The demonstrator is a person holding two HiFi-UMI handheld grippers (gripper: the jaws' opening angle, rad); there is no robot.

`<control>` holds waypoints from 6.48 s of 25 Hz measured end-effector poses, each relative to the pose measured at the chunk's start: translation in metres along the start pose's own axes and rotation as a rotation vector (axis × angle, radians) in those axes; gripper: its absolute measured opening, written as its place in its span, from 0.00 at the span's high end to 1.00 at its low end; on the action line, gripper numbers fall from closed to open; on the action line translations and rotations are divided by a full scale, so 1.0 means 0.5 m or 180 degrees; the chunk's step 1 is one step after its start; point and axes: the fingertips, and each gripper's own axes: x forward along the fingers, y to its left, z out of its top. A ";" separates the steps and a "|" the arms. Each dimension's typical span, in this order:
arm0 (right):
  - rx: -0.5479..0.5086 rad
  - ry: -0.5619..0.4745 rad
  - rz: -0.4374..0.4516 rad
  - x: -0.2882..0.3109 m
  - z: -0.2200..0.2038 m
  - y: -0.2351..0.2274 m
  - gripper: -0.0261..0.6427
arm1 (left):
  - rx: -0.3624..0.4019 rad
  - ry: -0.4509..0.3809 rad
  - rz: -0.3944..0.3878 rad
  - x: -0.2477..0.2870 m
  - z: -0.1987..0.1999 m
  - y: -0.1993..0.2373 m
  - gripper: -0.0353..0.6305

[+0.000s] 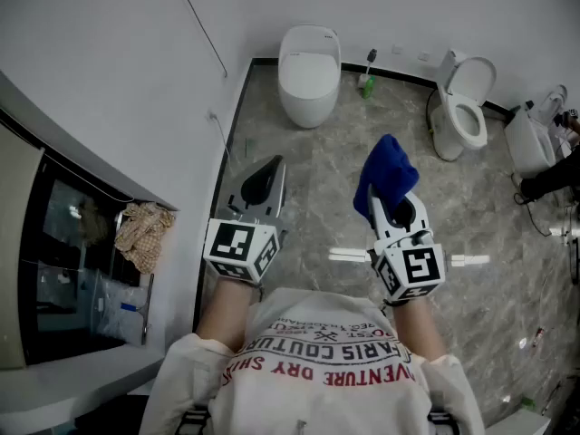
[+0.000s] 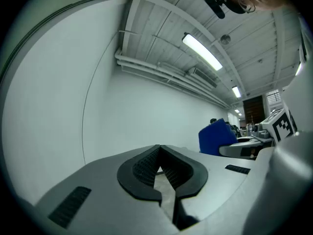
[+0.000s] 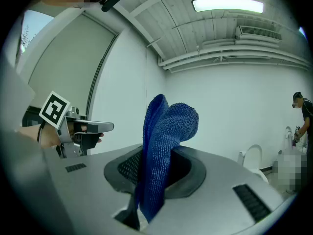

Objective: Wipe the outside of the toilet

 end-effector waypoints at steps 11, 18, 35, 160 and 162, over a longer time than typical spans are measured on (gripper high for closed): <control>0.0065 0.0017 -0.0032 0.026 -0.006 0.040 0.85 | -0.0007 0.0020 -0.0027 -0.022 -0.007 0.048 0.94; 0.0337 0.0000 -0.0164 0.065 -0.032 0.073 0.85 | -0.0033 0.0071 -0.0068 -0.039 -0.035 0.119 0.94; 0.0576 0.0250 -0.0063 0.415 -0.119 -0.116 0.85 | -0.0323 0.0350 0.0218 0.268 -0.148 0.326 0.94; -0.4366 0.3662 0.3825 3.010 -1.246 -0.571 0.85 | -0.2361 0.1936 0.3170 1.846 -1.357 1.514 0.94; -0.4515 0.3723 0.3871 2.992 -1.277 -0.549 0.85 | -0.2383 0.1975 0.3202 1.821 -1.384 1.505 0.94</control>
